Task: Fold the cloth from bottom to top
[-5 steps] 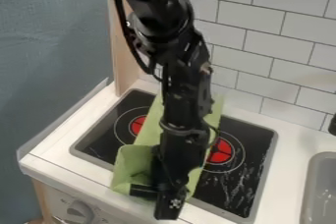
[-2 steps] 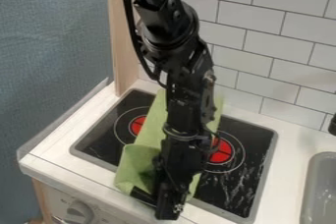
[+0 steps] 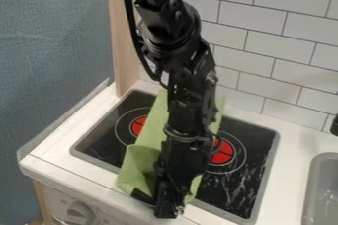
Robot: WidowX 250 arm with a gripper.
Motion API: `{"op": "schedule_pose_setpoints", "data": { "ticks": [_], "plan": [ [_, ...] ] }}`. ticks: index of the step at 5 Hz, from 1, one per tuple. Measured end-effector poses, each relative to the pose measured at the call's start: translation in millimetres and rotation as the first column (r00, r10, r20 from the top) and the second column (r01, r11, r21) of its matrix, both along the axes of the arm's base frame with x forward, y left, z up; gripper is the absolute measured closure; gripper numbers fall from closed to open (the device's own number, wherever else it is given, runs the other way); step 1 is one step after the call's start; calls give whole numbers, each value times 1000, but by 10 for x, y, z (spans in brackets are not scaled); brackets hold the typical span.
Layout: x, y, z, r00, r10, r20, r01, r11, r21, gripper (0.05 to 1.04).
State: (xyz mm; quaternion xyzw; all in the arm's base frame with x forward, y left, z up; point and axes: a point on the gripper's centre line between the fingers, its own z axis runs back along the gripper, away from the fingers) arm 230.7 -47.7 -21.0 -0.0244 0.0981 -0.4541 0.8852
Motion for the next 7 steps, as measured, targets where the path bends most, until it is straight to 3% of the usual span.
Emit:
{"op": "schedule_pose_setpoints", "data": {
  "ticks": [2,4,6,7],
  "plan": [
    [-19,12,29,1000,6,-11,-6,1000,8,991],
    [38,51,296,997,57,49,-58,998,11,1033],
    [136,13,640,994,73,85,-72,997,-15,1033],
    [292,17,817,988,91,128,-86,995,-42,1033]
  ]
}}
